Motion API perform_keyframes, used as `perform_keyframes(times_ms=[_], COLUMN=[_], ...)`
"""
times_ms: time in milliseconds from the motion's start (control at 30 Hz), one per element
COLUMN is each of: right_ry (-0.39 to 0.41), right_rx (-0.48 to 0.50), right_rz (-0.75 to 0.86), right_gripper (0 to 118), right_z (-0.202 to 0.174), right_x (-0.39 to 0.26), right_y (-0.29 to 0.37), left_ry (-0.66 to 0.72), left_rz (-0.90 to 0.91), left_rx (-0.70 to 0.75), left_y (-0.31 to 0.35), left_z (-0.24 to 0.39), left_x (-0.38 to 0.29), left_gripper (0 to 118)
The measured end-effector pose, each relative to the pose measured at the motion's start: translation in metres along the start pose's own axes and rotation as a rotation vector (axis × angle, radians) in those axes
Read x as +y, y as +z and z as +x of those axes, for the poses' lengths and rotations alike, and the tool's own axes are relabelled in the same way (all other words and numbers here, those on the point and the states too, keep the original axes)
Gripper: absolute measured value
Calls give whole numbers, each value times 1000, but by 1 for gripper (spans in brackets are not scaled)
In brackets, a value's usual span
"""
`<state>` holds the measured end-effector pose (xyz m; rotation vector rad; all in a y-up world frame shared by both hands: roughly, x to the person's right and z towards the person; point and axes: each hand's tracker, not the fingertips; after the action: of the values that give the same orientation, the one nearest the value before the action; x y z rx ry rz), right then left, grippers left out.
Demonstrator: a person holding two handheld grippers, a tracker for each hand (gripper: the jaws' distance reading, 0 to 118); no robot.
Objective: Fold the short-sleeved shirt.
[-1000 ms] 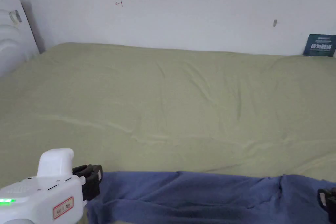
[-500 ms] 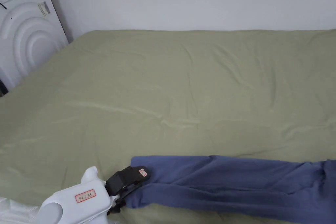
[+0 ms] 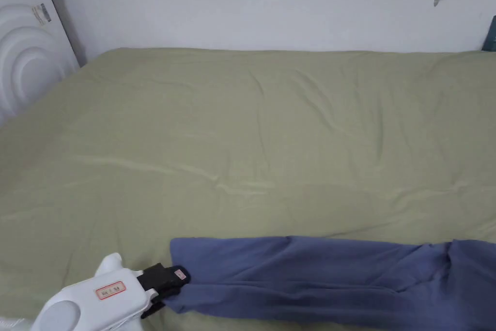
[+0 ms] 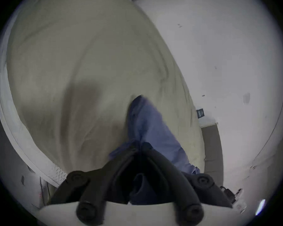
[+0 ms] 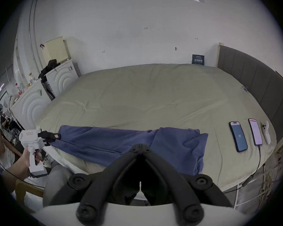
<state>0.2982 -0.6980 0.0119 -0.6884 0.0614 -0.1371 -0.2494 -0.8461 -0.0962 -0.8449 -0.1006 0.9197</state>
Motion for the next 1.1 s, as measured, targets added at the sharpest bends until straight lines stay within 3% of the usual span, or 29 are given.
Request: perform_keyframes(times_ms=[300,433,500,633,667,700,733,767,800,967,1100], right_ry=[-5,-16,-25,-49,-52,-55,-59,-62,-64,-72,-53], right_rx=[-26,-39,-57,-87,-91,-94,-98,-102,-103,-103,-95], right_rz=[59,68,77,78,77,76,76,76,76,73,67], right_gripper=[0,0,0,0,0,0,0,0,0,0,0], right_z=[17,30,32,43,47,48,50,50,50,49,43], right_x=[5,6,5,2,1,0,0,-1,-1,-2,-1], right_y=[22,25,28,34,36,37,37,37,38,36,35], left_ry=[-469,-570,-641,-653,-649,-642,-626,-595,-564,-373,-332], left_rz=[10,-116,-164,-281,-294,-313,-334,-360,-399,-383,-242], left_rx=[-211,-293,-264,-219,-184,-165,-161,-156,-186,-256,-358], left_y=[21,-13,-38,-95,-110,-121,-134,-146,-154,-134,-88], left_z=[155,210,231,235,231,228,221,214,209,204,190], left_x=[-23,-70,-109,-148,-159,-166,-171,-177,-181,-160,-115], left_gripper=[4,4,4,4,8,24,60,81,87,87,85])
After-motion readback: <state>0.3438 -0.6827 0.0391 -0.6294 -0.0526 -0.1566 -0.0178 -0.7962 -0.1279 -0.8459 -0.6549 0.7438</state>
